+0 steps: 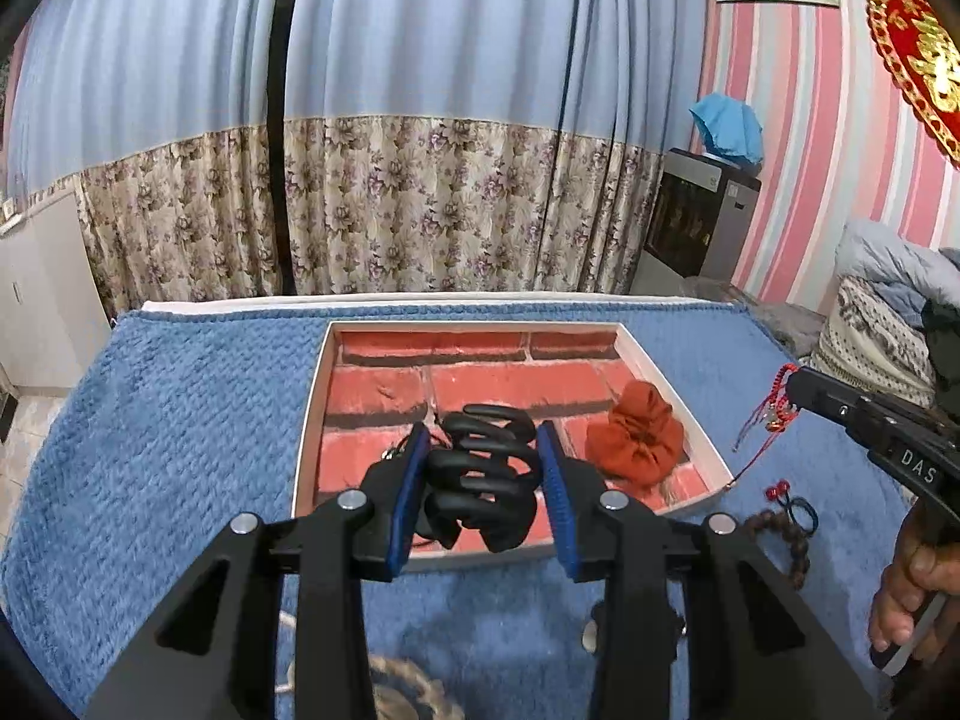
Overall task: Organize jewelry
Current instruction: 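Place the claw clip in the tray with the left tool while the right tool drops the charm, then move the left tool to the cream flower scrunchie while the right tool reaches the black hair tie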
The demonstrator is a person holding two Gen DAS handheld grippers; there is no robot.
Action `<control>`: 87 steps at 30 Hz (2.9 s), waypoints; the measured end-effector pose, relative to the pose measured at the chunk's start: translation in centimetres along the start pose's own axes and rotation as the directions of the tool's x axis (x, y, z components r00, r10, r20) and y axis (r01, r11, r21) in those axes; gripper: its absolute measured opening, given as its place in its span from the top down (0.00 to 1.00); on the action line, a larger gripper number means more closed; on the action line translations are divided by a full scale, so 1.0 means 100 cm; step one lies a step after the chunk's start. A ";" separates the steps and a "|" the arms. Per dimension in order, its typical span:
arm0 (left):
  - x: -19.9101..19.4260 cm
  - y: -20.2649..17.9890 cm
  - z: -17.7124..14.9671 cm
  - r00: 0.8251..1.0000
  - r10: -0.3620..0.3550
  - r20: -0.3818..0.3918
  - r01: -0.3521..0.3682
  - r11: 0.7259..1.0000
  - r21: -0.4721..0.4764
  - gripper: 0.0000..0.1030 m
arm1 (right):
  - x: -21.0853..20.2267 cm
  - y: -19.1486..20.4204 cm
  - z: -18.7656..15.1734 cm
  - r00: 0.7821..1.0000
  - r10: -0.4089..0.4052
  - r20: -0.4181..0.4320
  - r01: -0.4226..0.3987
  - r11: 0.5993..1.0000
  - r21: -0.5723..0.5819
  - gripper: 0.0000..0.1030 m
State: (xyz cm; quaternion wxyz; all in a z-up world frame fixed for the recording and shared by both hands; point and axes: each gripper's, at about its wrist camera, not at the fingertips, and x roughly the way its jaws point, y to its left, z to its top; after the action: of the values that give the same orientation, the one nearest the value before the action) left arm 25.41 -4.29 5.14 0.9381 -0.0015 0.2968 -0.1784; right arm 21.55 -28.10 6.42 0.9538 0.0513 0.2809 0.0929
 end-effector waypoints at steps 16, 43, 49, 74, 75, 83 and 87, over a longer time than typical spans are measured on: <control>0.081 0.009 -0.009 0.993 0.005 -0.116 -0.008 1.000 -0.022 0.65 | 0.100 0.012 -0.008 0.988 0.051 -0.146 -0.051 0.999 0.000 0.94; 0.115 0.010 -0.032 0.983 0.051 -0.175 -0.052 0.999 0.001 0.64 | 0.130 -0.006 -0.043 0.975 -0.090 -0.204 0.080 0.995 -0.055 0.87; 0.092 0.004 -0.020 0.990 0.050 -0.130 -0.048 0.999 0.013 0.42 | 0.107 -0.013 -0.032 0.981 -0.099 -0.168 0.093 0.995 -0.039 0.61; -0.065 0.072 -0.090 0.979 0.198 -0.052 -0.200 0.979 -0.047 0.39 | -0.061 -0.090 -0.109 0.947 -0.302 -0.106 0.305 0.952 0.016 0.36; -0.065 0.070 -0.095 0.980 0.192 -0.058 -0.195 0.979 -0.053 0.39 | -0.060 -0.090 -0.113 0.949 -0.293 -0.114 0.298 0.954 0.028 0.36; -0.064 0.055 -0.123 0.982 0.158 -0.105 -0.163 0.986 -0.040 0.39 | -0.050 -0.089 -0.129 0.951 -0.263 -0.161 0.272 0.961 0.040 0.36; -0.058 0.043 -0.127 0.984 0.131 -0.120 -0.136 0.990 -0.033 0.39 | -0.046 -0.082 -0.132 0.953 -0.250 -0.170 0.261 0.964 0.044 0.36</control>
State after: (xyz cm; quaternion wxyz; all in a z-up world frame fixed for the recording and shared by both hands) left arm 15.40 2.99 -2.57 0.9287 0.0099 0.3544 -0.1087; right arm 11.78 -36.51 -3.48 0.9294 0.0384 0.3653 -0.0365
